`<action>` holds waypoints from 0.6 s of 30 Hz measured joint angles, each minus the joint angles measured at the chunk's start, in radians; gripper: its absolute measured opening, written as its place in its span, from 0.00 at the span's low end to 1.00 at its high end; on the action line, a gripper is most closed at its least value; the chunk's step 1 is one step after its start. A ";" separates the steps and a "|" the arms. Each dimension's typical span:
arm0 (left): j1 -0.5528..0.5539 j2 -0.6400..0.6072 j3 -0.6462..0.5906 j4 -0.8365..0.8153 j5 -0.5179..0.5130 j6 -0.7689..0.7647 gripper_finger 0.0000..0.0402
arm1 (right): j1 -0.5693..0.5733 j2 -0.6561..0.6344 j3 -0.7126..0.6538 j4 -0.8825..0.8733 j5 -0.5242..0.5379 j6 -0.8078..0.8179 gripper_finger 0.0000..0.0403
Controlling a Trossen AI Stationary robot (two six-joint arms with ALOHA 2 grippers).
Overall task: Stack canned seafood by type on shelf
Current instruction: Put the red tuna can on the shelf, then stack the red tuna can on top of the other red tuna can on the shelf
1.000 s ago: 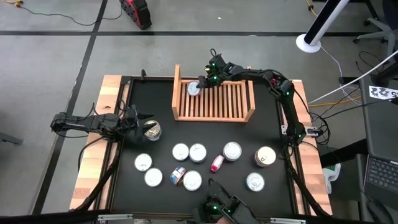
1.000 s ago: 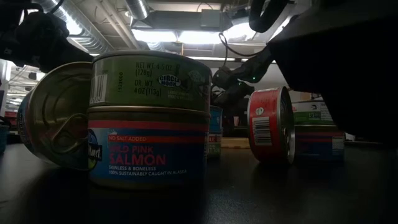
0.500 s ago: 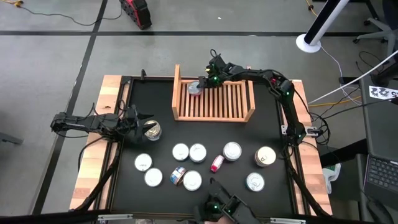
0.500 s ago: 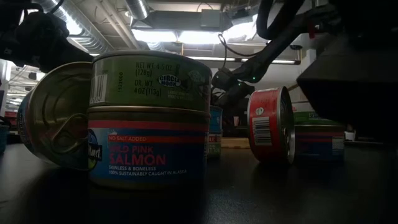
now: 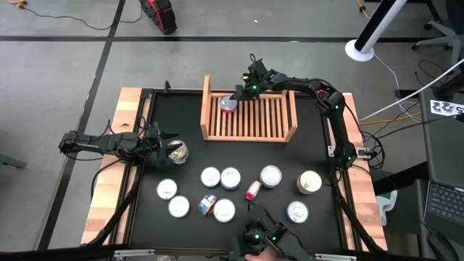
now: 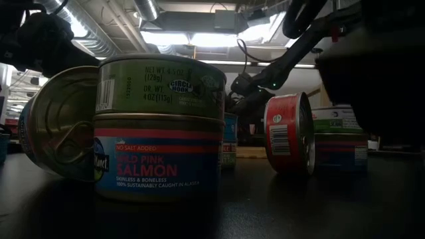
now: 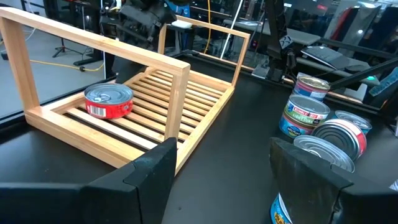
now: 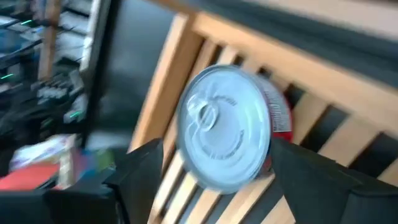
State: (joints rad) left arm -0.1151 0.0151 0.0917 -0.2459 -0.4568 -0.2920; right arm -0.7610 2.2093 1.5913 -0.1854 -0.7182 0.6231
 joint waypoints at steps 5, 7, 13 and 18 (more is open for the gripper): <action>0.000 0.000 0.000 0.000 0.000 0.000 0.62 | -0.015 -0.003 0.000 0.005 -0.196 -0.031 0.71; 0.000 0.000 0.000 0.000 0.000 0.000 0.62 | -0.019 -0.013 0.000 0.007 -0.239 -0.034 0.70; 0.000 0.000 0.000 0.000 0.000 0.000 0.62 | -0.019 -0.059 0.000 0.006 -0.270 -0.056 0.69; 0.000 0.000 0.000 0.000 0.000 0.000 0.62 | -0.014 -0.129 0.000 0.001 -0.334 -0.073 0.68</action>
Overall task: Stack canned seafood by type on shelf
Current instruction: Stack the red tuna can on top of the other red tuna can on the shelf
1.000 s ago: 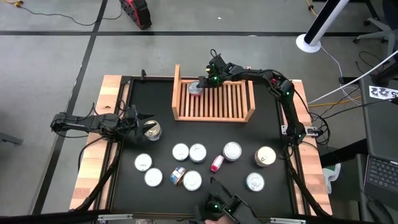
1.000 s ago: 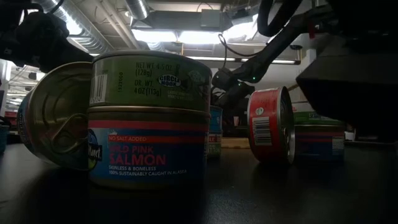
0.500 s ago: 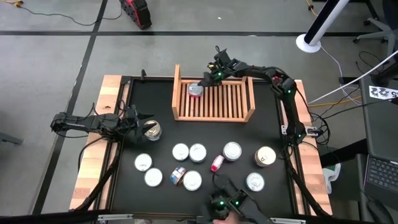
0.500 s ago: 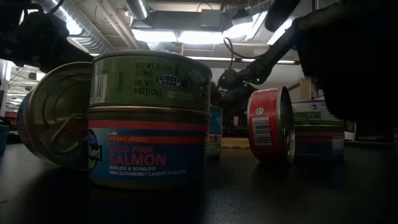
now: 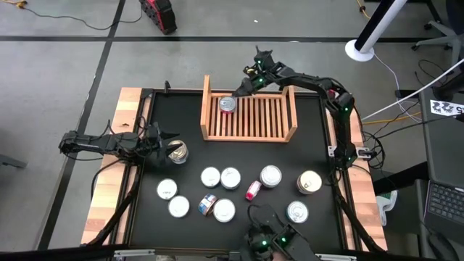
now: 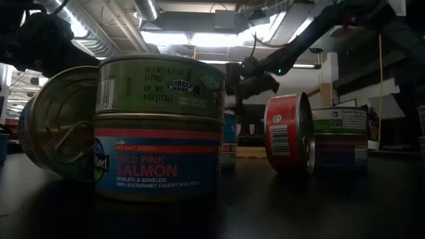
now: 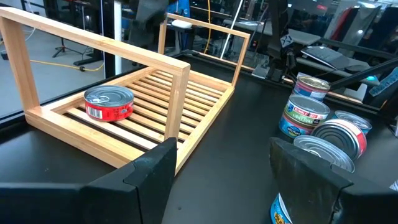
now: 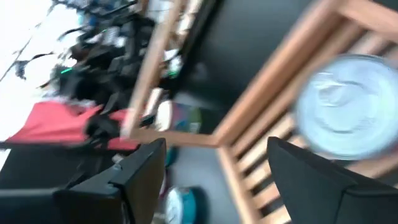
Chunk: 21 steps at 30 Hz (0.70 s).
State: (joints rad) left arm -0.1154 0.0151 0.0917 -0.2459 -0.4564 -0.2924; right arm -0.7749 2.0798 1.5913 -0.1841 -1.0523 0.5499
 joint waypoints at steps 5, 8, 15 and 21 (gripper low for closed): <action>0.000 0.000 0.000 0.000 0.000 0.000 0.62 | 0.048 -0.102 0.000 -0.077 -0.133 -0.095 0.68; 0.000 0.000 0.000 0.000 0.000 0.000 0.62 | 0.112 -0.173 0.000 -0.191 -0.143 -0.229 0.68; 0.000 0.000 0.000 0.000 0.000 0.000 0.62 | 0.334 -0.320 0.000 -0.535 -0.013 -0.698 0.68; 0.000 0.000 0.000 0.000 0.000 0.000 0.62 | 0.573 -0.356 0.000 -0.800 0.506 -0.850 0.68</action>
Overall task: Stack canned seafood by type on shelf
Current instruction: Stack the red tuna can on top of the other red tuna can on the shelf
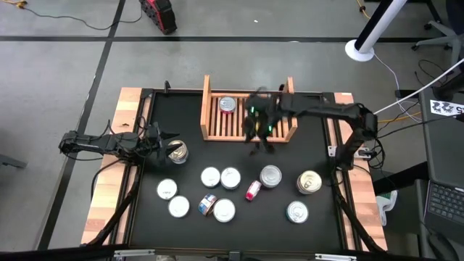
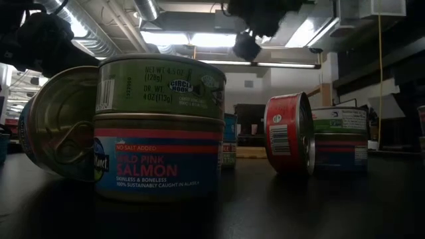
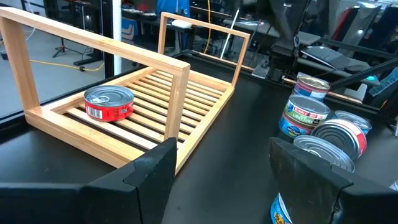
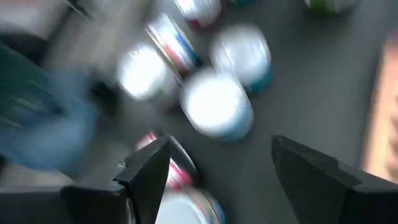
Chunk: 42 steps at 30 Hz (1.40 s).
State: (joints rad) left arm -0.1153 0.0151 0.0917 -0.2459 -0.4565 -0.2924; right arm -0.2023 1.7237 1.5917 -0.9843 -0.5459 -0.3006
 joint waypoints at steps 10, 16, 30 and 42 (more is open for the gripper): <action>0.000 0.000 0.000 0.000 0.000 0.000 0.62 | 0.290 0.014 -0.083 -0.103 0.464 -0.197 0.68; 0.000 0.000 0.000 0.000 0.000 0.000 0.62 | 0.381 0.014 -0.137 0.028 0.448 -0.206 0.68; 0.000 0.000 0.000 0.000 0.000 0.000 0.62 | 0.434 0.014 -0.242 0.249 0.317 -0.205 0.68; 0.000 0.000 0.000 0.000 0.000 0.000 0.62 | 0.434 0.014 -0.349 0.360 0.316 -0.206 0.68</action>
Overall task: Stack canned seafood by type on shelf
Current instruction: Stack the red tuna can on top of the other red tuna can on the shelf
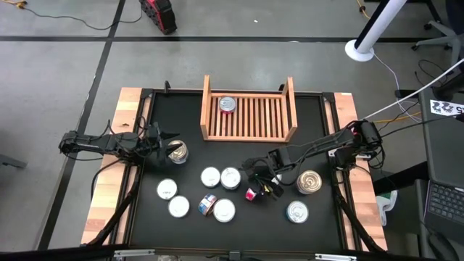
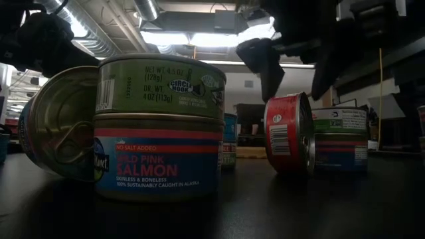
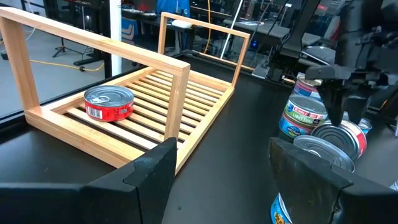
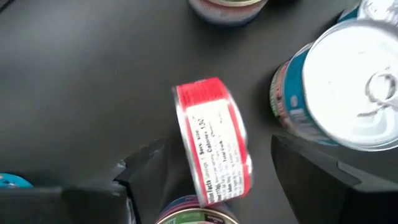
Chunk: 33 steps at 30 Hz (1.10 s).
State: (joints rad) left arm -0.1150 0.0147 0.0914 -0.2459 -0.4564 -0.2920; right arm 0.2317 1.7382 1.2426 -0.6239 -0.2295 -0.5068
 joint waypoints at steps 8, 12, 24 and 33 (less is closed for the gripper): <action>0.000 0.000 0.000 0.000 0.000 0.000 0.62 | 0.000 0.000 -0.044 0.051 0.000 0.000 0.68; 0.000 0.000 0.000 0.000 0.000 0.000 0.62 | 0.000 0.000 -0.045 0.052 0.000 0.000 0.68; 0.000 0.000 0.000 0.000 0.000 0.000 0.62 | 0.000 0.000 -0.045 0.055 0.000 0.000 0.68; 0.000 0.000 0.000 0.000 0.000 0.000 0.62 | -0.001 0.000 -0.045 0.055 0.001 0.000 0.68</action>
State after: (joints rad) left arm -0.1153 0.0149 0.0917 -0.2459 -0.4564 -0.2920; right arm 0.2306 1.7386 1.1976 -0.5690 -0.2289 -0.5070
